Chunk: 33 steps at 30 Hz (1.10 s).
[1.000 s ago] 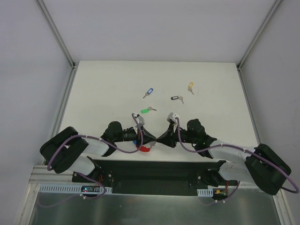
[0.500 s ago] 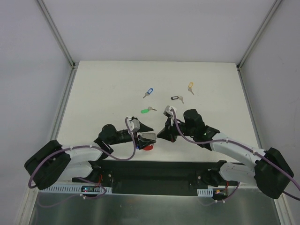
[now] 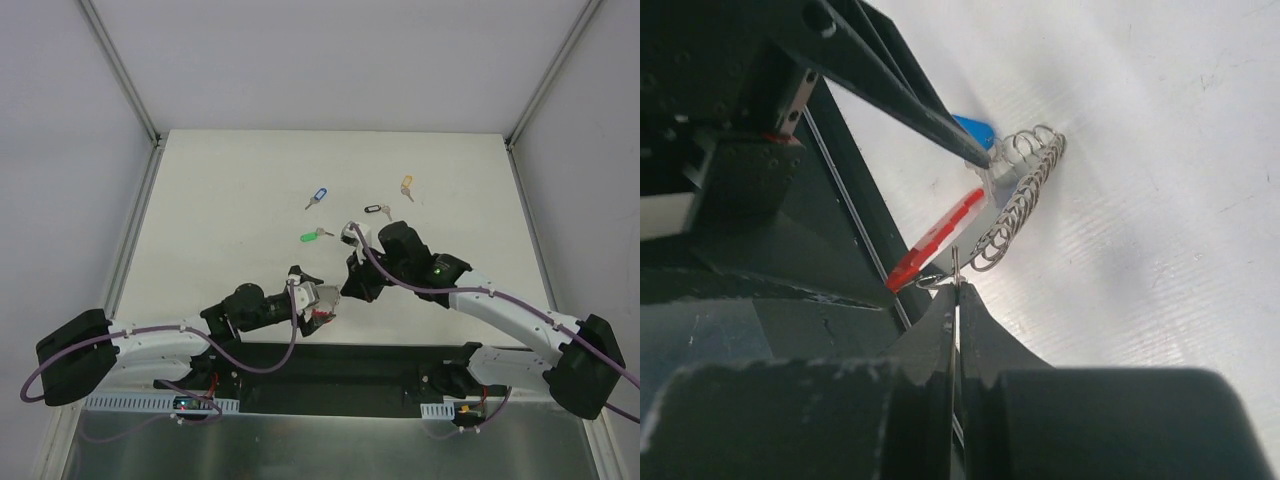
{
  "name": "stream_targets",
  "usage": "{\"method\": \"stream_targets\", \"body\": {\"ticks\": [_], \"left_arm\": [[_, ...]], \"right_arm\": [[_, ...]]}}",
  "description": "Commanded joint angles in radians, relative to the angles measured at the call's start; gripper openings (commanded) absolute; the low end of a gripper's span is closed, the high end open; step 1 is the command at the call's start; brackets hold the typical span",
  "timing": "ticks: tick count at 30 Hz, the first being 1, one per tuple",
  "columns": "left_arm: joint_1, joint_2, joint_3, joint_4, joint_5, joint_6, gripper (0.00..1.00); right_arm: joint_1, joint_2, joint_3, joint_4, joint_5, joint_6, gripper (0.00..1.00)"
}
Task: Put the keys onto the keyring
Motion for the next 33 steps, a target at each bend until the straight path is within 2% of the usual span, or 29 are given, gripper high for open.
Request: {"method": "stream_targets", "body": {"ticks": [1,11,14,18,19,21,22,24,29,33], "left_arm": [[-0.088,0.022,0.048,-0.029,-0.184,0.093,0.83],[-0.227,0.131,0.138,-0.022,-0.362,0.113,0.85],[-0.230,0.160,0.143,-0.005,-0.453,0.134,0.79],[-0.230,0.176,0.139,0.021,-0.546,0.179,0.66],[-0.229,0.176,0.137,0.031,-0.583,0.186,0.57],[-0.226,0.177,0.132,0.054,-0.608,0.208,0.49],[-0.221,0.176,0.132,0.058,-0.608,0.212,0.44],[-0.200,0.174,0.140,0.060,-0.593,0.205,0.42],[-0.145,0.199,0.143,0.092,-0.505,0.165,0.43],[-0.102,0.239,0.126,0.185,-0.458,0.134,0.44]], "right_arm": [[0.022,0.011,0.100,-0.129,0.067,0.035,0.01],[0.051,0.011,0.196,-0.287,0.123,0.130,0.01],[0.053,0.003,0.217,-0.338,0.121,0.149,0.01],[0.054,-0.006,0.220,-0.394,0.101,0.163,0.01],[0.056,-0.011,0.219,-0.400,0.096,0.190,0.01],[0.054,-0.015,0.219,-0.422,0.089,0.199,0.01],[0.056,-0.015,0.214,-0.427,0.078,0.203,0.01],[0.056,-0.014,0.208,-0.428,0.061,0.215,0.01],[0.056,0.024,0.188,-0.390,0.043,0.238,0.01],[0.053,0.086,0.173,-0.272,0.015,0.294,0.01]]}}
